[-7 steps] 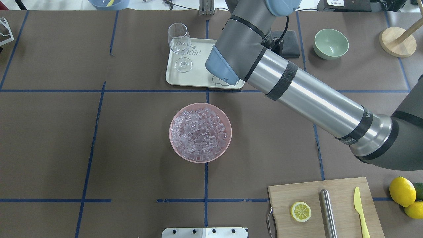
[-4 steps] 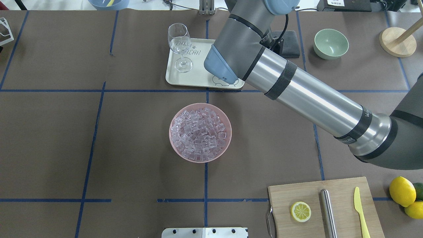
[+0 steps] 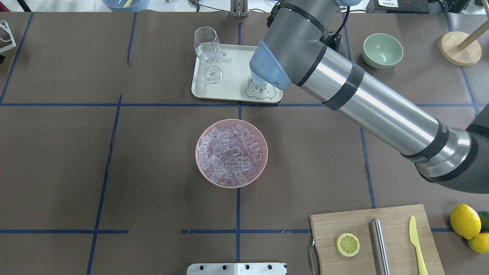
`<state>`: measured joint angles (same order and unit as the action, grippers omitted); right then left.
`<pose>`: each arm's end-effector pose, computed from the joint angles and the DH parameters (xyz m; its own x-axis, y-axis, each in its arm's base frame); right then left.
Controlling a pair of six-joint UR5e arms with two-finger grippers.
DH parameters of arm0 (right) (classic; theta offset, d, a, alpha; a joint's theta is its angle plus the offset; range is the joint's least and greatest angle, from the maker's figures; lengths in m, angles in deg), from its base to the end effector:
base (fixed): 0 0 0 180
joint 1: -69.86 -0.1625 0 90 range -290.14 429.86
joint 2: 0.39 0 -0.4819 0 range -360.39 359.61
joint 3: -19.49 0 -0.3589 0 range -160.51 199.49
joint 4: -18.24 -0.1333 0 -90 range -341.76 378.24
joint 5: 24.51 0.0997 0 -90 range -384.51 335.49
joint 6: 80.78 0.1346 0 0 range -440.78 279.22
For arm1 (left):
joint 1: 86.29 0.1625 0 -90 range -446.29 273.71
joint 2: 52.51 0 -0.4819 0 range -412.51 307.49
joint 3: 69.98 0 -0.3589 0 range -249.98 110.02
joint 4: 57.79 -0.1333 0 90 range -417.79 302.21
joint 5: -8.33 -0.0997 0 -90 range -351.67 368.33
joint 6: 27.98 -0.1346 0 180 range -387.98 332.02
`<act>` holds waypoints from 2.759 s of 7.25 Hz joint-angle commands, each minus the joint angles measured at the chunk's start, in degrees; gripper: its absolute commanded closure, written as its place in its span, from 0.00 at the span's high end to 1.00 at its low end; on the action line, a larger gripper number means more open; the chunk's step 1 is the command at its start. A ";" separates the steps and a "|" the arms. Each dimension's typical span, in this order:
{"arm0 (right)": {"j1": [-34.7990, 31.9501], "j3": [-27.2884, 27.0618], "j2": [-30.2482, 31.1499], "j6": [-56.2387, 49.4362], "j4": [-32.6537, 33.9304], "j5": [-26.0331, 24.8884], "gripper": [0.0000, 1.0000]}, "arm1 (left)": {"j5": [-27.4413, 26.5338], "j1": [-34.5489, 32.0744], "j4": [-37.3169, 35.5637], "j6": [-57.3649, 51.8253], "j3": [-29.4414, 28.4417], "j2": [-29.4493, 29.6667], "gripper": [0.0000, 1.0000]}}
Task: Put ice in cup with scoop
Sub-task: 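Carry the empty scoop back toward its spot with the right gripper, then lower the scoop onto the table and open the right gripper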
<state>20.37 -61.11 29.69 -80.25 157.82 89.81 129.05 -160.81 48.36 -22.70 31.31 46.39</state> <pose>-0.4260 -0.6184 0.2480 0.6944 -0.5900 0.4119 0.6431 0.7657 0.0126 0.0873 -0.5572 0.5489 0.7643 0.4475 -0.4643 -0.1453 0.8210 0.5522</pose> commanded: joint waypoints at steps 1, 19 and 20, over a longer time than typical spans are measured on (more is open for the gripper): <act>-3.93 -3.50 3.47 2.28 0.77 1.59 0.00 | 1.37 -0.01 -0.32 0.00 -0.13 0.33 1.00; 3.25 -29.62 65.45 42.81 -46.87 11.36 0.00 | 3.74 -0.27 -5.95 0.35 -2.06 -4.85 1.00; 3.25 -29.53 66.49 42.37 -47.21 11.36 0.00 | 3.74 -0.19 -5.95 0.35 -2.06 -4.85 1.00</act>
<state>23.43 -90.99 95.31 -37.45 110.77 101.14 132.79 -161.06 42.41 -22.35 29.24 41.45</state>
